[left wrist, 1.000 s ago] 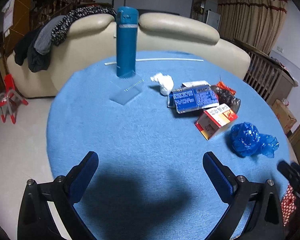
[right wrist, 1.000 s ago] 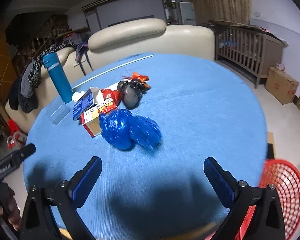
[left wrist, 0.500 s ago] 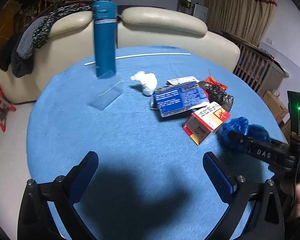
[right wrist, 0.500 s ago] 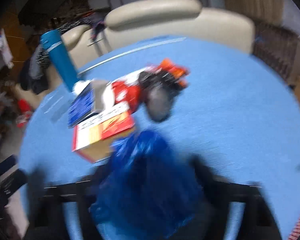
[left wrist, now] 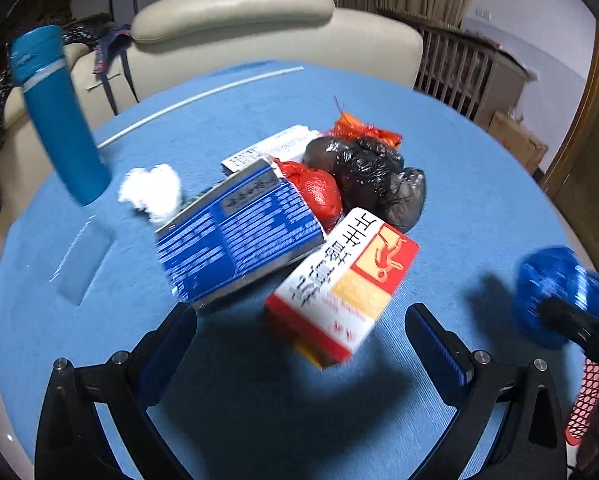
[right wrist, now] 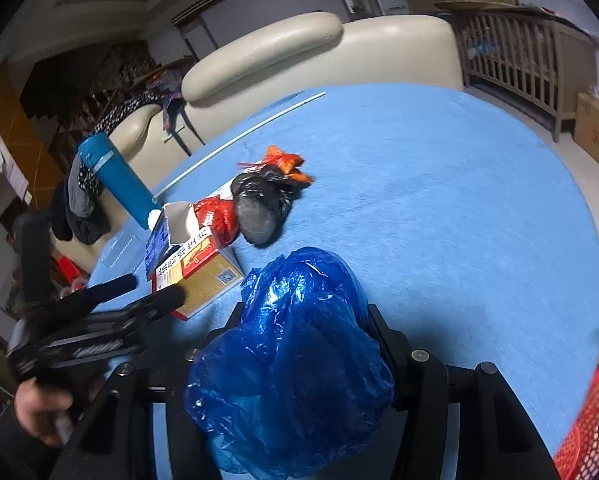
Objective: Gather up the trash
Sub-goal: 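Drop the blue bag into the red basket with the right gripper while the left carries the red-and-white box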
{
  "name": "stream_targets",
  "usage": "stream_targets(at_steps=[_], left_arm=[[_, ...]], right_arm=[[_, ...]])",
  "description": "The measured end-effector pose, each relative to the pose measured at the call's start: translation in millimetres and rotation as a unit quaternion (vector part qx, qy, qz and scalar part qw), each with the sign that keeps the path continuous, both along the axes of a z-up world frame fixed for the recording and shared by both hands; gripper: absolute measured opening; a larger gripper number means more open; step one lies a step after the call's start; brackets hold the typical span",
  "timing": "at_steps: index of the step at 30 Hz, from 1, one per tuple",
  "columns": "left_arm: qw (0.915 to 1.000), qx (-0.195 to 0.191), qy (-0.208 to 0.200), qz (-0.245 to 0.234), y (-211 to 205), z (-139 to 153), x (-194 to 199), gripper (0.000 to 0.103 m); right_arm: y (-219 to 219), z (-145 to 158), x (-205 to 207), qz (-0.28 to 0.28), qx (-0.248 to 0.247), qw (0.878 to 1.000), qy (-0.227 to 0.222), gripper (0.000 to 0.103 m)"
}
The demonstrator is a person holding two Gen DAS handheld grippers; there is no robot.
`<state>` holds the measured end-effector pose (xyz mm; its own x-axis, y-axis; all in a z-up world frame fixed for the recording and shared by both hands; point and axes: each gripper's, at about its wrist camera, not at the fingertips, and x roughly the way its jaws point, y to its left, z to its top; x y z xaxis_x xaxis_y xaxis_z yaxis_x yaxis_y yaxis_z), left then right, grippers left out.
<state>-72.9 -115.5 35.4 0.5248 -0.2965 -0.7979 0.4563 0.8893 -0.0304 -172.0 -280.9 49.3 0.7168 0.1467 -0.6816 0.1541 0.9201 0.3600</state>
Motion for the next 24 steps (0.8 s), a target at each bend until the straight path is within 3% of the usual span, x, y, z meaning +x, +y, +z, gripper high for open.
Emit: stream_targets(at_steps=[3,4,5,7,10,16,24], left_arm=[[0.9999,0.002,0.010,-0.007,-8,-6,8,0.103],[0.9999,-0.003,0.011,-0.012,-10,-7,9,0.095],[0.9997,-0.005,0.017,-0.019,-12,-8,9,0.065],[0.9995,0.005,0.023,-0.020,-14,-9,8,0.058],[0.9991,-0.007,0.034,-0.026,-9,-7,-1,0.056],[0.9992,-0.024,0.015,-0.030,-2,8,-35,0.056],[0.9963,-0.056,-0.005,-0.065,-20,33,-89,0.056]], right_arm=[[-3,-3,-9,-0.002,0.003,1.000,0.006,0.059],[-4,-5,-11,-0.004,0.006,1.000,0.008,0.059],[-4,-7,-12,-0.005,0.007,1.000,0.009,0.059],[-6,-11,-13,-0.009,0.010,1.000,0.011,0.059],[-7,-11,-21,-0.013,0.012,1.000,0.007,0.059],[-15,-4,-44,-0.034,0.015,0.999,-0.005,0.059],[-47,11,-116,-0.109,-0.002,0.994,-0.023,0.059]])
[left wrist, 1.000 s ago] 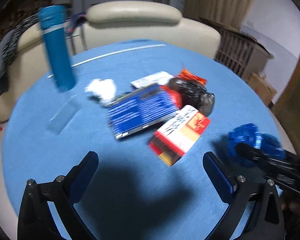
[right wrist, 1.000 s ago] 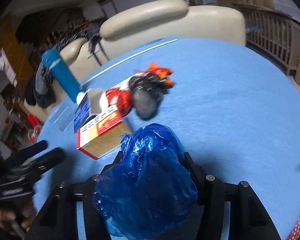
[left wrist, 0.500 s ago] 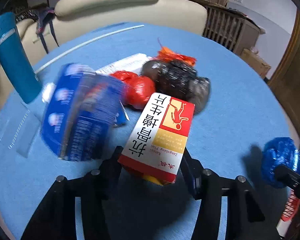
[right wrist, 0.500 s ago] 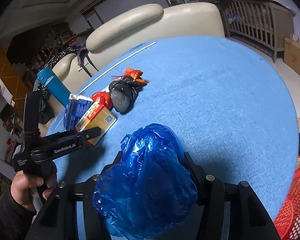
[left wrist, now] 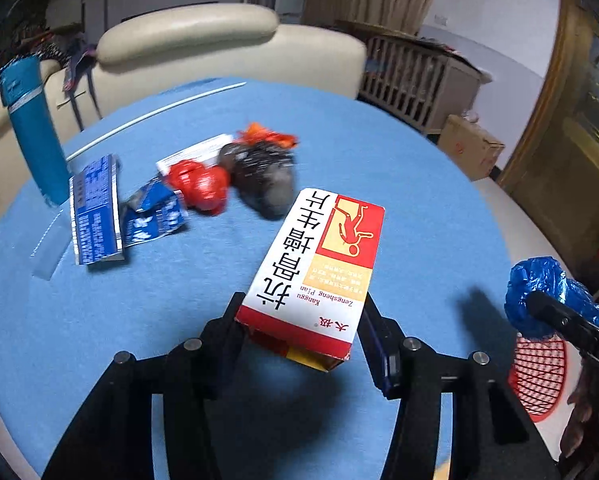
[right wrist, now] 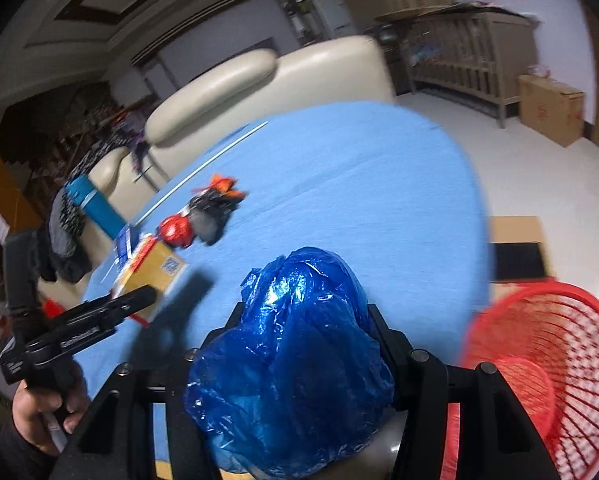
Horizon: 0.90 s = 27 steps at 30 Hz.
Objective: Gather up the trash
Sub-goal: 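Drop the blue bag into the red basket with the right gripper while the left carries the red-and-white box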
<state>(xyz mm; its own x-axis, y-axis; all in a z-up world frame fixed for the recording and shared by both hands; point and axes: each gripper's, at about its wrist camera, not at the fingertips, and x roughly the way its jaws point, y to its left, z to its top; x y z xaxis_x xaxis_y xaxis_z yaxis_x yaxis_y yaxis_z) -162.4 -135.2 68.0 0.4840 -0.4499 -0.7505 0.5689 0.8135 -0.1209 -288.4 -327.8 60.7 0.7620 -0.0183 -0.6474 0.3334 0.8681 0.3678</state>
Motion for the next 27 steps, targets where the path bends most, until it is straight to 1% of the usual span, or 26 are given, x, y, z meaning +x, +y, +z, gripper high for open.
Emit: stream_targets(at_steps=[4,7,11,14,17,18,19,22,24,27], left_arm=[[0.9995,-0.011,-0.008,-0.027,-17,11,-23,0.056],[0.9984,-0.015,-0.015,-0.053,-37,17,-40,0.056],[0.9963,-0.015,-0.023,-0.081,-57,21,-61,0.056],[0.9943,-0.014,-0.027,-0.102,-73,25,-74,0.056],[0.9920,-0.010,-0.028,-0.123,-88,26,-85,0.056],[0.9911,-0.009,-0.028,-0.130,-95,26,-89,0.056],[0.9904,-0.008,-0.027,-0.135,-99,26,-92,0.056],[0.9865,-0.003,-0.025,-0.162,-119,26,-107,0.056],[0.9838,0.000,-0.023,-0.178,-131,26,-118,0.056],[0.9779,0.007,-0.020,-0.208,-152,23,-136,0.056]], right_arm=[[-27,3,-43,-0.052,-0.015,0.999,0.006,0.059],[-51,-4,-73,-0.093,-0.015,0.995,0.024,0.059],[-74,-18,-97,-0.130,-0.016,0.990,0.049,0.059],[-90,-30,-109,-0.152,-0.006,0.986,0.067,0.061],[-103,-41,-117,-0.163,0.008,0.983,0.083,0.065],[-106,-44,-118,-0.162,0.016,0.983,0.086,0.070],[-107,-47,-119,-0.165,0.019,0.982,0.089,0.073],[-112,-48,-129,-0.178,0.026,0.981,0.078,0.076],[-117,-47,-137,-0.192,0.026,0.979,0.067,0.076],[-129,-41,-154,-0.222,0.028,0.974,0.041,0.076]])
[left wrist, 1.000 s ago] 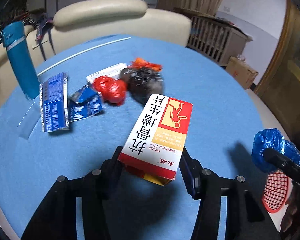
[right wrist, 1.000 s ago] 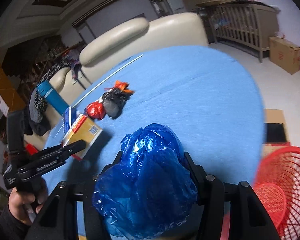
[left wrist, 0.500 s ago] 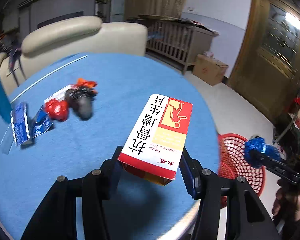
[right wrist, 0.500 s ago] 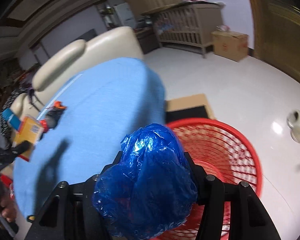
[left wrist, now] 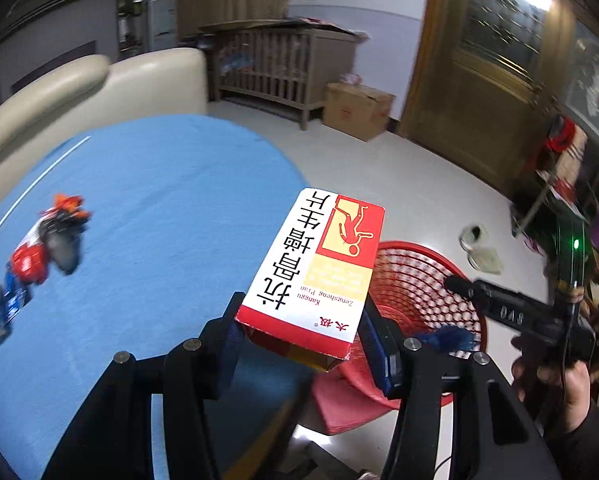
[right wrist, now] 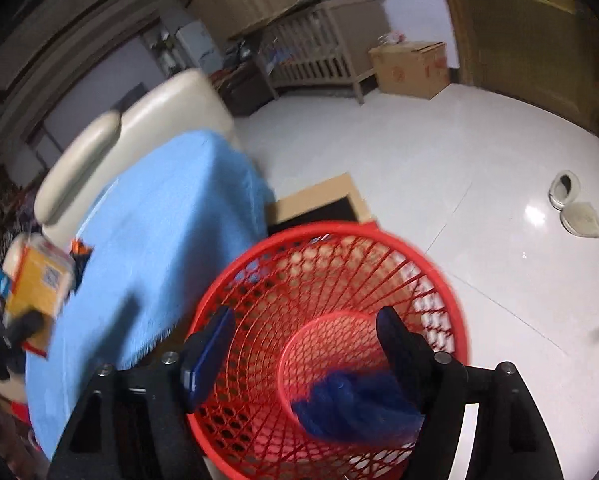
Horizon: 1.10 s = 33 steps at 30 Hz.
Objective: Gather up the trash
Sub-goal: 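Drop the blue bag into the red basket with the right gripper while the left carries the red-and-white box, then release the red-and-white box into the red basket with the left gripper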
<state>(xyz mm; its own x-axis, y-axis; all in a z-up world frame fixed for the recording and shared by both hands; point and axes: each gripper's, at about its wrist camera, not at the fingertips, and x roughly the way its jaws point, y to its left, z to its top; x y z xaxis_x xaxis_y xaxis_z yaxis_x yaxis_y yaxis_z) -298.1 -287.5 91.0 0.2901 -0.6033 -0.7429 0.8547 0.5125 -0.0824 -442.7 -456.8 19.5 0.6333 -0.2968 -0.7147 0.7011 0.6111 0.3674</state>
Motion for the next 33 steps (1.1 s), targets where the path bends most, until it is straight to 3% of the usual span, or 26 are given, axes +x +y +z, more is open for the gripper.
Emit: stream_targets(at_steps=[4,9,11,14,19,24,29,33], left_arm=[[0.9991,0.014,0.001,-0.041,-29,-8,-23,0.056],[0.9968,0.033,-0.002,-0.073,-61,-22,-40,0.059],[0.9959,0.045,0.000,-0.079,-72,-28,-42,0.074],[0.9963,0.048,0.000,-0.071,-73,-29,-37,0.075],[0.9992,0.029,0.016,-0.024,-45,-22,-5,0.076],[0.9989,0.010,0.026,0.038,-2,-20,31,0.076],[0.9922,-0.004,0.030,0.121,60,-17,68,0.077],[0.9798,-0.017,0.029,0.197,118,-13,101,0.079]], right_arm=[[-19,5,-25,-0.041,0.002,0.999,-0.027,0.077],[-31,-1,-50,-0.070,0.023,0.997,-0.028,0.077],[-34,-10,-59,-0.077,0.045,0.996,-0.027,0.077],[-35,-29,-70,-0.080,0.082,0.993,-0.022,0.077],[-26,-50,-71,-0.063,0.125,0.990,-0.017,0.077],[-16,-58,-48,-0.039,0.135,0.990,-0.006,0.080],[-5,-65,-24,-0.005,0.139,0.990,0.006,0.081],[-4,-61,-27,-0.014,0.113,0.993,0.028,0.081]])
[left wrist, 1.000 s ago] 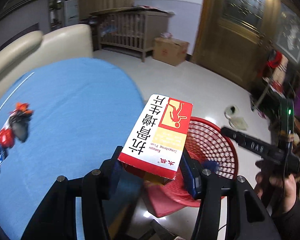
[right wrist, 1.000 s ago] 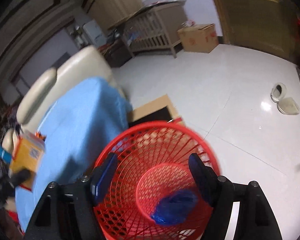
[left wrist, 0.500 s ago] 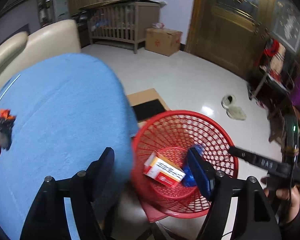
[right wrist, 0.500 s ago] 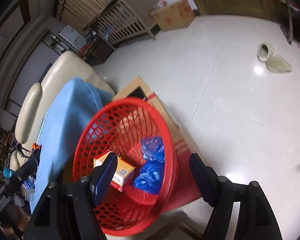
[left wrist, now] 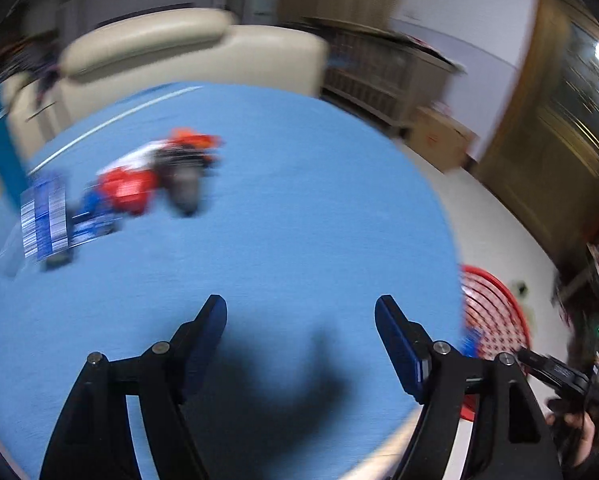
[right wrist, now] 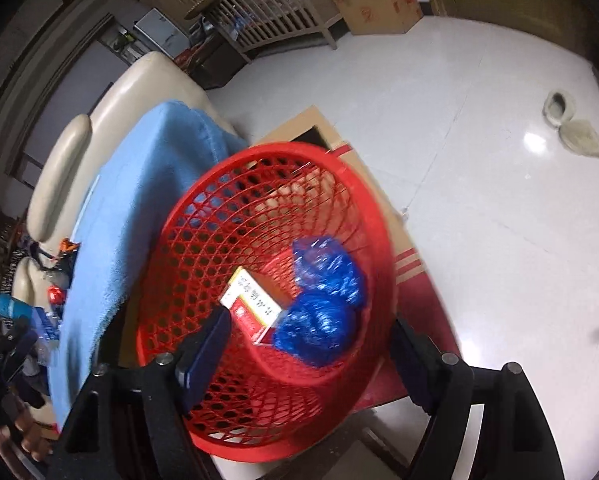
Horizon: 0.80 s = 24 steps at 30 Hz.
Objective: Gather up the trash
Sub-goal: 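Release the red-and-white box into the red basket with the left gripper, then grasp the blue-and-white box with the left gripper while the right grasps the black bag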
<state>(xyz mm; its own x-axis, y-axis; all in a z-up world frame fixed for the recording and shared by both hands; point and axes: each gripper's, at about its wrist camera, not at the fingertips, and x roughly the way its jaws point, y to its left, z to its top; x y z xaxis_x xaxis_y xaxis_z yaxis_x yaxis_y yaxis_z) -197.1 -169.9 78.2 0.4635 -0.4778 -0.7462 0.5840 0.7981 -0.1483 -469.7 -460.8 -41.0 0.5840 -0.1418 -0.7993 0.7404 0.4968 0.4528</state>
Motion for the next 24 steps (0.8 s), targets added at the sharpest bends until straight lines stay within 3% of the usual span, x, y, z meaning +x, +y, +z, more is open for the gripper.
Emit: stream_targets(at_steps=[6,9,15,22,23,24], left_arm=[[0.9914,-0.010,0.003,0.130,97,-3,61,0.082],[0.9847,-0.004,0.014,0.174,130,-9,94,0.083],[0.9802,0.016,0.023,0.196,146,-20,148,0.083],[0.9813,0.012,0.028,0.190,135,-31,179,0.082],[0.9821,0.004,0.029,0.186,138,-32,180,0.062],[0.9823,0.010,0.027,0.185,137,-32,180,0.061]], right_arm=[[-17,26,-22,-0.067,-0.060,0.996,0.021,0.081],[-15,44,-14,-0.065,-0.079,0.995,0.016,0.081],[23,81,50,0.015,-0.119,0.993,-0.001,0.081],[88,103,148,0.145,-0.147,0.978,-0.013,0.081],[96,103,163,0.160,-0.144,0.976,-0.014,0.081],[105,102,178,0.178,-0.141,0.974,-0.016,0.081]])
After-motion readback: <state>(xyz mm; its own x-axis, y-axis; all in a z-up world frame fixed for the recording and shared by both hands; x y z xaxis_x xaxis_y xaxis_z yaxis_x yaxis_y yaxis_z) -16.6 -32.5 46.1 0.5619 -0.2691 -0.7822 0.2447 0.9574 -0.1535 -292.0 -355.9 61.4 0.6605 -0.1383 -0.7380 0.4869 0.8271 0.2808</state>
